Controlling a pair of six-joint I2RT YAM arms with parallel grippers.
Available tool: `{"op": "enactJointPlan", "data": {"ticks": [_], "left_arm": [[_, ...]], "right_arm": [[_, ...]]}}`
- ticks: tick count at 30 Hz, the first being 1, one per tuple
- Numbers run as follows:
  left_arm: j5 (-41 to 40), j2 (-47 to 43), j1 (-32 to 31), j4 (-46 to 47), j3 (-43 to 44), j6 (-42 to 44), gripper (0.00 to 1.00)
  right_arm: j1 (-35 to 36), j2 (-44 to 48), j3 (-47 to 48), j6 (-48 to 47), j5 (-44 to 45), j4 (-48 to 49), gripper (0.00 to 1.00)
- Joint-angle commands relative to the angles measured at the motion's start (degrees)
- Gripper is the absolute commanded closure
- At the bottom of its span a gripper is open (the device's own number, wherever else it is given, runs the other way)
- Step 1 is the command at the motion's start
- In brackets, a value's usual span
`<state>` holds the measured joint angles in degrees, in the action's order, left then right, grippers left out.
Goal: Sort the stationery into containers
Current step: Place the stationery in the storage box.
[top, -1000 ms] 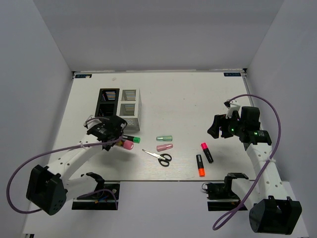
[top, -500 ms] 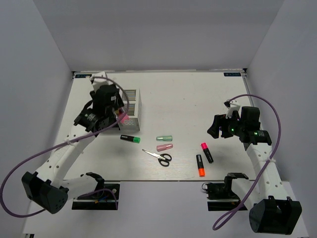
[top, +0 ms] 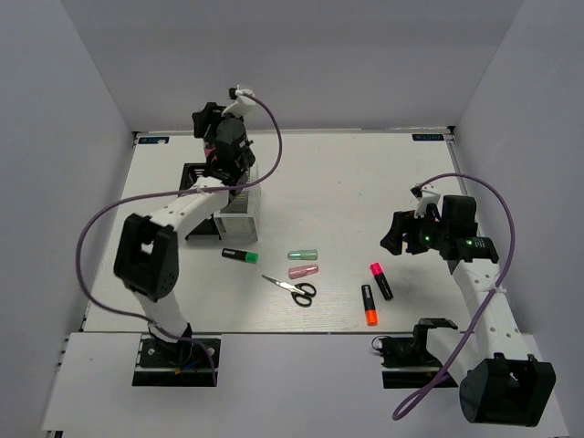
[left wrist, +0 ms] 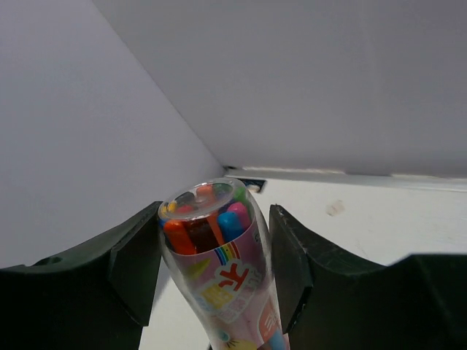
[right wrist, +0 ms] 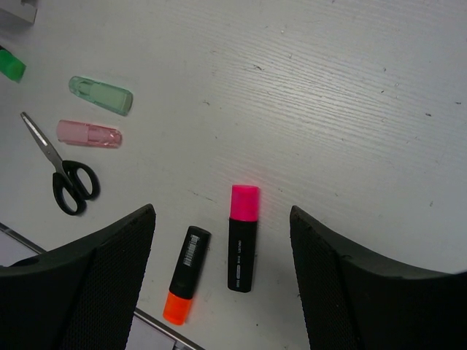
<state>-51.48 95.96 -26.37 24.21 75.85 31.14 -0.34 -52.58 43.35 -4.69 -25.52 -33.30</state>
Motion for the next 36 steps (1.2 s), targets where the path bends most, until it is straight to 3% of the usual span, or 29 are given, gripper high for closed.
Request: {"op": "enactJointPlan", "data": {"ticks": [1,4,7,18,36], "left_arm": [[-4.85,5.80,0.18,23.68,7.01,22.60,1.00],[-4.86,10.01,0.35,28.26,9.30,25.90,1.00],[-4.33,10.21,1.23,27.83,8.00,23.80,1.00],[-5.56,6.43,7.74,14.56,-2.19,0.08,1.00],[-6.35,10.91,8.79,14.64,-3.96,-4.59,1.00]], "right_arm": [[0.07,-0.68,2.00,0.12,-0.85,0.16,0.23],[0.08,-1.65,2.17,0.20,-0.59,0.08,0.23],[0.07,-2.27,2.35,0.03,-0.32,-0.19,0.23],[0.08,-3.06,2.52,-0.06,-0.23,-0.19,0.23],[-0.01,-4.29,2.44,-0.15,0.47,-0.36,0.23]]}}
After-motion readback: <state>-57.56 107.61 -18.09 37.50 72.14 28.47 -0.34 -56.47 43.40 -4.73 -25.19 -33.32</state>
